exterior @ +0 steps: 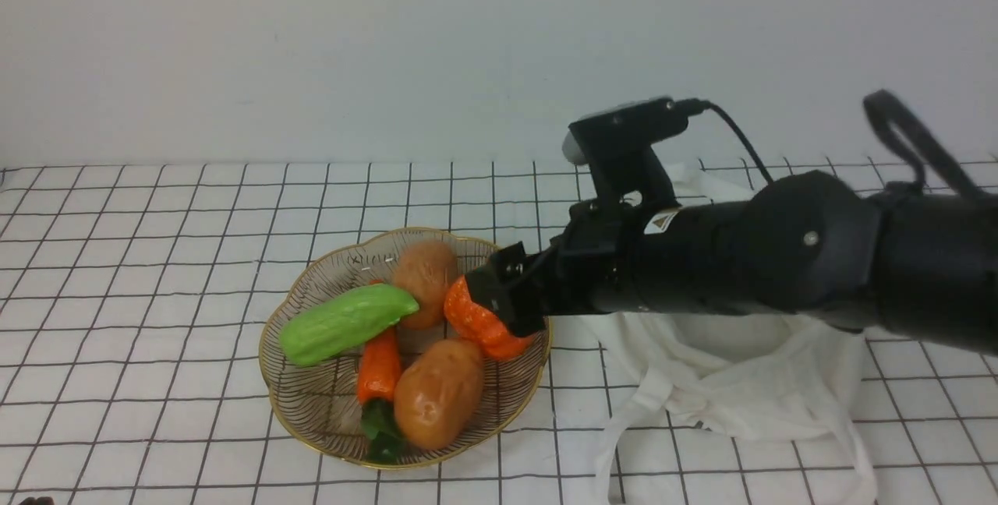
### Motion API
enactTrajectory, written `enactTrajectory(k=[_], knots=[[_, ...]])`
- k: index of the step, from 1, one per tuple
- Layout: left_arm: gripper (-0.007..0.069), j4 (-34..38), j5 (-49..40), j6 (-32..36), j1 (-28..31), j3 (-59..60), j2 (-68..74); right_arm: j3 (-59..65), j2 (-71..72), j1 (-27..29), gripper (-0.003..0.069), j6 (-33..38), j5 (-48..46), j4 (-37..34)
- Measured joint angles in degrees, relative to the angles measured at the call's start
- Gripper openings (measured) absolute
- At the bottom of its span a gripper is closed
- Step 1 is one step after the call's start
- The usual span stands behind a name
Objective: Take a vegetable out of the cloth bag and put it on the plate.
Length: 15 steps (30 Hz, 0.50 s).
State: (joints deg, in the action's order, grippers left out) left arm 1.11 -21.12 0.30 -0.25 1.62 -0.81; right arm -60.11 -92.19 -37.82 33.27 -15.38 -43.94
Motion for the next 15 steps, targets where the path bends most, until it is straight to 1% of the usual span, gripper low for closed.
enactTrajectory(k=[4,5,6,7,8,11,12,14,15], knots=[[-0.0008,0.0,0.0,0.0,0.0,0.0,0.0,0.0,6.6,0.0,0.062,0.0,-4.3,1.6],[-0.0008,0.0,0.0,0.0,0.0,0.0,0.0,0.0,9.5,0.0,0.058,0.0,-6.0,3.1],[-0.0008,0.0,0.0,0.0,0.0,0.0,0.0,0.0,13.9,0.0,0.0515,0.0,-9.0,5.8],[-0.0008,0.0,0.0,0.0,0.0,0.0,0.0,0.0,16.3,0.0,0.0477,0.0,-11.2,7.5],[-0.0008,0.0,0.0,0.0,0.0,0.0,0.0,0.0,17.4,0.0,0.0458,0.0,-12.1,8.4],[-0.0008,0.0,0.0,0.0,0.0,0.0,0.0,0.0,26.6,0.0,0.0305,-0.1,-19.5,15.8],[-0.0008,0.0,0.0,0.0,0.0,0.0,0.0,0.0,31.1,0.0,0.0233,-0.1,-22.5,18.6],[-0.0008,0.0,0.0,0.0,0.0,0.0,0.0,0.0,35.0,0.0,0.0174,-0.3,-25.4,21.2],[-0.0008,0.0,0.0,0.0,0.0,0.0,0.0,0.0,38.9,0.0,0.0117,-0.9,-28.2,23.9]])
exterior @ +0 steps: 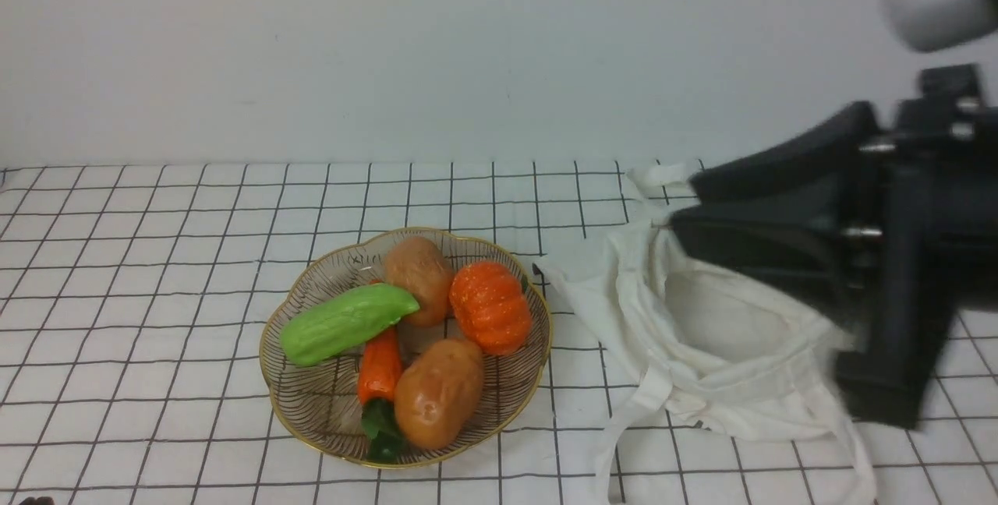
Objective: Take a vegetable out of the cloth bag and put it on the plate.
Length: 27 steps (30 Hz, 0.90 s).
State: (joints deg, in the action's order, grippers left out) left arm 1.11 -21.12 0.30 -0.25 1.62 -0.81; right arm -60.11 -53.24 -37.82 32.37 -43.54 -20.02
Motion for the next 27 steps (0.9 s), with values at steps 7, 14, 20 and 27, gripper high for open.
enactTrajectory(k=[7,14,20,27], knots=[[-0.0008,0.0,0.0,0.0,0.0,0.0,0.0,4.1,23.4,0.0,-0.0012,-10.5,-6.4,6.8],[-0.0008,0.0,0.0,0.0,0.0,0.0,0.0,22.6,29.5,0.0,-0.0013,-12.1,11.6,4.5],[-0.0008,0.0,0.0,0.0,0.0,0.0,0.0,31.6,28.9,0.0,-0.0014,-12.2,24.6,3.2],[-0.0008,0.0,0.0,0.0,0.0,0.0,0.0,34.6,28.9,0.0,-0.0014,-12.2,26.1,3.0]])
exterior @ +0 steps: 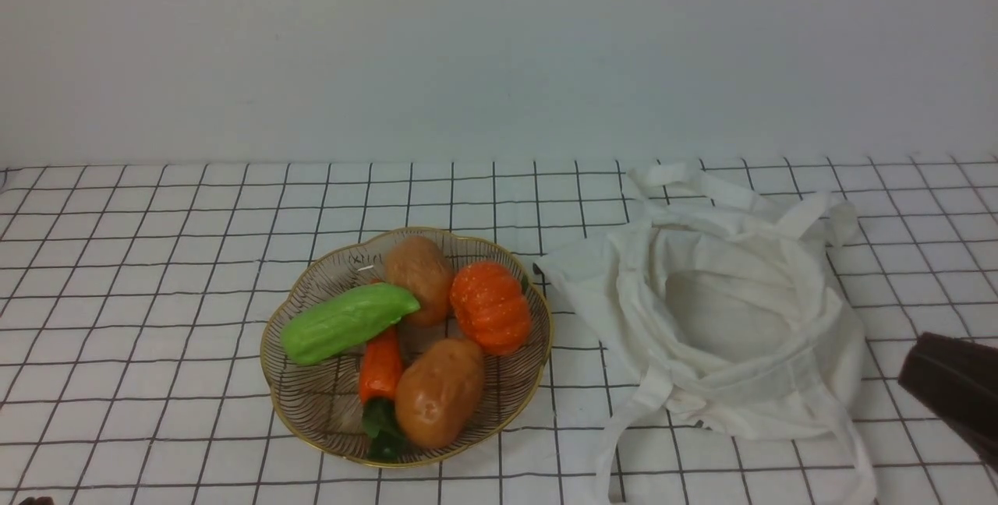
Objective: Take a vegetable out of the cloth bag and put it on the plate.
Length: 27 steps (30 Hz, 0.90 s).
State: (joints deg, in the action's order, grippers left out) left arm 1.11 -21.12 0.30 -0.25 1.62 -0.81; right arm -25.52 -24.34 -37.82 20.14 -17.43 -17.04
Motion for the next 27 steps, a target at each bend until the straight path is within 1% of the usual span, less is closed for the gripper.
enactTrajectory(k=[14,17,18,21,22,23,24,25,27], knots=[[-0.0008,0.0,0.0,0.0,0.0,0.0,0.0,0.3,0.0,0.0,-0.0014,-0.3,-5.7,0.1],[-0.0008,0.0,0.0,0.0,0.0,0.0,0.0,2.1,1.0,0.0,-0.0014,-2.6,-5.3,3.3],[-0.0008,0.0,0.0,0.0,0.0,0.0,0.0,3.1,1.7,0.2,-0.0014,-4.1,-4.8,5.4],[-0.0008,0.0,0.0,0.0,0.0,0.0,0.0,8.6,6.4,3.4,-0.0014,-13.0,-1.8,12.5],[-0.0008,0.0,0.0,0.0,0.0,0.0,0.0,9.0,6.7,3.8,-0.0014,-13.6,-1.5,13.4],[-0.0008,0.0,0.0,0.0,0.0,0.0,0.0,12.6,10.2,7.5,-0.0014,-17.9,-0.5,16.3],[-0.0008,0.0,0.0,0.0,0.0,0.0,0.0,12.6,10.2,7.9,-0.0014,-18.2,-0.4,16.6],[-0.0008,0.0,0.0,0.0,0.0,0.0,0.0,15.7,13.5,11.6,-0.0014,-20.1,-0.2,18.2],[-0.0008,0.0,0.0,0.0,0.0,0.0,0.0,19.0,17.2,16.1,-0.0014,-20.9,0.0,19.2]])
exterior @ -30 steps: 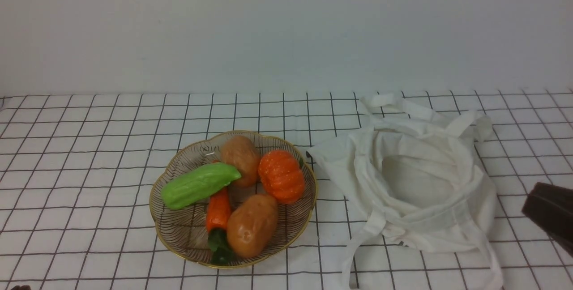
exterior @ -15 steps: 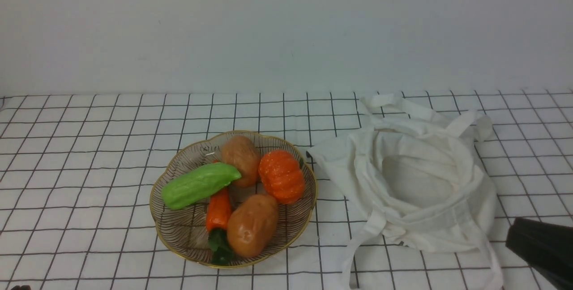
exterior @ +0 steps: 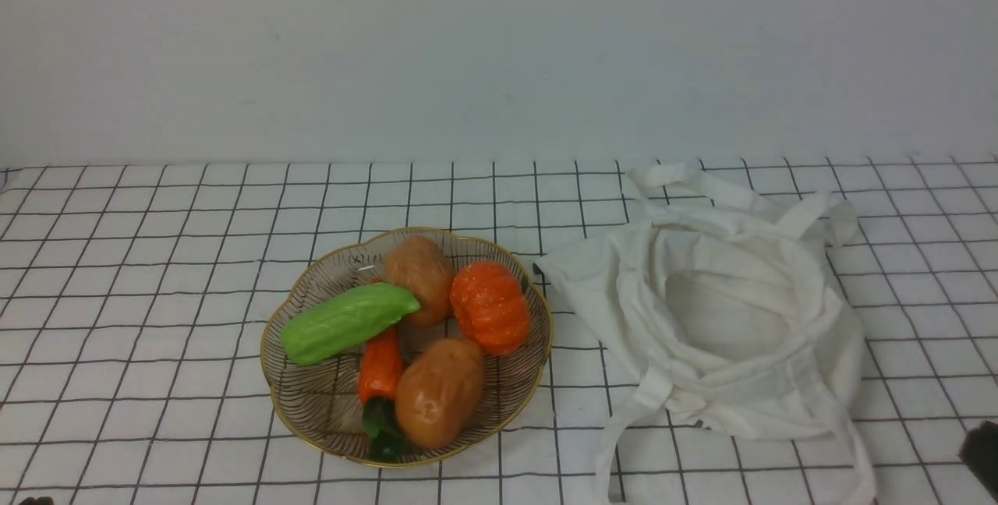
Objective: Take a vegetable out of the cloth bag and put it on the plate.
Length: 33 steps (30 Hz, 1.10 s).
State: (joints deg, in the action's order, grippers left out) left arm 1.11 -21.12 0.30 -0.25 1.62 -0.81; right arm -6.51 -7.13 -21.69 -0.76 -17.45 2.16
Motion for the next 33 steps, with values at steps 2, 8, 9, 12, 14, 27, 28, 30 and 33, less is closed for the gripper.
enactTrajectory(k=[2,8,9,12,14,27,28,30,33], knots=[[-0.0008,0.0,0.0,0.0,0.0,0.0,0.0,1.9,2.5,3.0,-0.0014,-0.1,0.0,0.3],[-0.0008,0.0,0.0,0.0,0.0,0.0,0.0,7.7,7.6,14.2,-0.0014,-0.1,0.3,-0.1],[-0.0008,0.0,0.0,0.0,0.0,0.0,0.0,7.7,7.6,14.4,-0.0014,-0.1,0.3,-0.1],[-0.0008,0.0,0.0,0.0,0.0,0.0,0.0,8.2,7.6,17.6,-0.0014,-0.1,0.2,-0.4],[-0.0008,0.0,0.0,0.0,0.0,0.0,0.0,8.2,7.6,19.2,-0.0014,-0.1,-0.9,-0.5],[-0.0008,0.0,0.0,0.0,0.0,0.0,0.0,8.0,7.6,23.4,-0.0015,-0.1,-2.7,-0.5],[-0.0008,0.0,0.0,0.0,0.0,0.0,0.0,8.0,7.6,23.6,-0.0015,-0.1,-2.7,-0.5],[-0.0008,0.0,0.0,0.0,0.0,0.0,0.0,8.0,7.6,23.6,-0.0015,-0.1,-2.7,-0.5],[-0.0008,0.0,0.0,0.0,0.0,0.0,0.0,8.0,7.6,23.6,-0.0015,-0.1,-2.7,-0.5]])
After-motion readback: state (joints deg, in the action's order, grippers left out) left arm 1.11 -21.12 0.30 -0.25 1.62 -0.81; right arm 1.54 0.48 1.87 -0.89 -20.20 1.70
